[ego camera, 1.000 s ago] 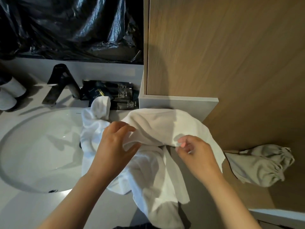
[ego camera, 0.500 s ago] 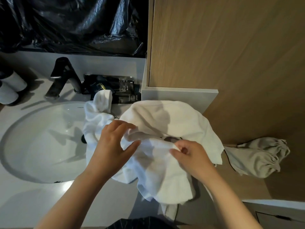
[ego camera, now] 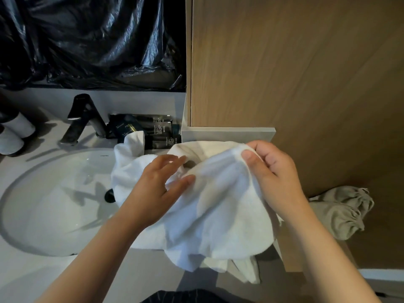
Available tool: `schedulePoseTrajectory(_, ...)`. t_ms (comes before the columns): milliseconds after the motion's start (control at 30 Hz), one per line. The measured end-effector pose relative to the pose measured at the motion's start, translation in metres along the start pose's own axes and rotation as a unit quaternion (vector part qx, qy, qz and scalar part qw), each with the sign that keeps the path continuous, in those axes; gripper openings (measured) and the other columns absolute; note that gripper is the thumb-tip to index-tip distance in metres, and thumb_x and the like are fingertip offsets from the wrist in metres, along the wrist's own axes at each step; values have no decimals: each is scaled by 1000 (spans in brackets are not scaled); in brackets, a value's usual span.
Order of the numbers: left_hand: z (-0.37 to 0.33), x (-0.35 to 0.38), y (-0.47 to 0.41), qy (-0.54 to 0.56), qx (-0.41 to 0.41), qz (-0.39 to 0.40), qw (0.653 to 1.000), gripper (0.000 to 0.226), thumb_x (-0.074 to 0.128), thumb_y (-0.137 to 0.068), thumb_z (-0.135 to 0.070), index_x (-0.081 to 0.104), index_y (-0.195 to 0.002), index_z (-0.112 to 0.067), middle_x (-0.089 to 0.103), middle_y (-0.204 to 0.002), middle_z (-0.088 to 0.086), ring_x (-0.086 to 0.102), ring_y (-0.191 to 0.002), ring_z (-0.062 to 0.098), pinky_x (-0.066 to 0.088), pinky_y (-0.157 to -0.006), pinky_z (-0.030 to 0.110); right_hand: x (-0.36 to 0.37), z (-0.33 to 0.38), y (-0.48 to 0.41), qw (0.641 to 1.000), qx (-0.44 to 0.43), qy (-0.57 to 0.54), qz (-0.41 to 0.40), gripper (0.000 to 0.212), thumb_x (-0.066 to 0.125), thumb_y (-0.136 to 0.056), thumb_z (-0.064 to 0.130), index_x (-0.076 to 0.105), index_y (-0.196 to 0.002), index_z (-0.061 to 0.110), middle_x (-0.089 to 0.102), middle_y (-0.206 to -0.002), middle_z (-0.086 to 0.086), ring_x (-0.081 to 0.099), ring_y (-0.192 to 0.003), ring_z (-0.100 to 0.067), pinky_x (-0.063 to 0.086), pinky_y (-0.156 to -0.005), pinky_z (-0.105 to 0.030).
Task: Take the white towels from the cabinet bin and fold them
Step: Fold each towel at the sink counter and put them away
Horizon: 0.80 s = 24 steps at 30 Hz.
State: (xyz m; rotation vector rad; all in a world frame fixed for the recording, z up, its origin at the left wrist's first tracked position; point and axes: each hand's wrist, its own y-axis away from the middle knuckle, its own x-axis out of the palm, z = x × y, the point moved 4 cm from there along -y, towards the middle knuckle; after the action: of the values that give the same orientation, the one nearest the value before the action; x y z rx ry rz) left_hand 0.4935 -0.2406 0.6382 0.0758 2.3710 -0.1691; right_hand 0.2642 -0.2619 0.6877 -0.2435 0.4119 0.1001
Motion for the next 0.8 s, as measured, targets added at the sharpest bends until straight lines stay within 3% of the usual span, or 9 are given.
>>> schedulePoseTrajectory(100,-8,-1,-4,23,-21,24,999,65,44,-83,-68,49,-137,-33,40,-137,-15,44,-118,3,40,-95,20,-20,9,-2,996,3,-66,-67,18,50,-99,26,67,-95,21,67,-85,8,61,-75,-11,47,-65,-23)
schedulePoseTrajectory(233,-18,1,0,27,45,10,999,50,58,-83,-63,61,-124,-34,45,-126,-17,48,-112,-6,40,-87,6,-34,2,-5,997,38,-33,-65,21,49,-101,28,68,-93,21,67,-87,0,63,-79,-24,47,-67,-35)
schedulePoseTrajectory(367,-12,2,0,4,62,-35,997,25,75,-78,-32,69,-102,-26,53,-105,-11,56,-94,4,49,-80,19,-44,-11,-5,994,71,-21,-83,22,49,-101,25,67,-92,16,67,-86,-5,63,-80,-28,48,-68,-38)
schedulePoseTrajectory(467,4,9,2,-35,2,14,999,37,80,-72,-40,67,-105,-26,56,-106,-15,56,-93,2,50,-83,21,-48,-15,-6,992,81,-24,-98,23,50,-101,26,67,-91,14,67,-86,-8,63,-82,-31,50,-70,-40)
schedulePoseTrajectory(533,14,15,2,-63,-32,34,997,36,79,-74,-39,68,-103,-21,59,-104,-13,58,-96,11,48,-85,26,-47,-16,-7,991,86,-27,-102,24,49,-101,25,67,-92,12,67,-86,-9,62,-83,-32,49,-70,-38)
schedulePoseTrajectory(633,15,13,0,-81,-31,-13,996,15,70,-86,-27,68,-86,-12,64,-83,-5,62,-79,12,45,-68,23,-44,-20,-7,988,98,-43,-112,25,48,-102,25,67,-91,12,68,-86,-13,62,-83,-36,47,-69,-35)
schedulePoseTrajectory(733,-2,-10,1,-30,-29,-72,996,32,56,-96,-27,47,-69,-13,47,-55,-6,48,-58,2,35,-53,15,-48,-24,-6,987,109,-35,-116,26,48,-102,27,67,-90,14,68,-87,-13,62,-84,-37,48,-69,-39)
schedulePoseTrajectory(800,-27,-30,0,6,-4,-104,995,36,48,-96,-36,40,-67,-17,47,-60,-5,44,-55,4,33,-51,14,-52,-25,-7,987,119,-29,-104,26,48,-101,28,68,-91,16,70,-87,-10,64,-85,-32,50,-72,-40)
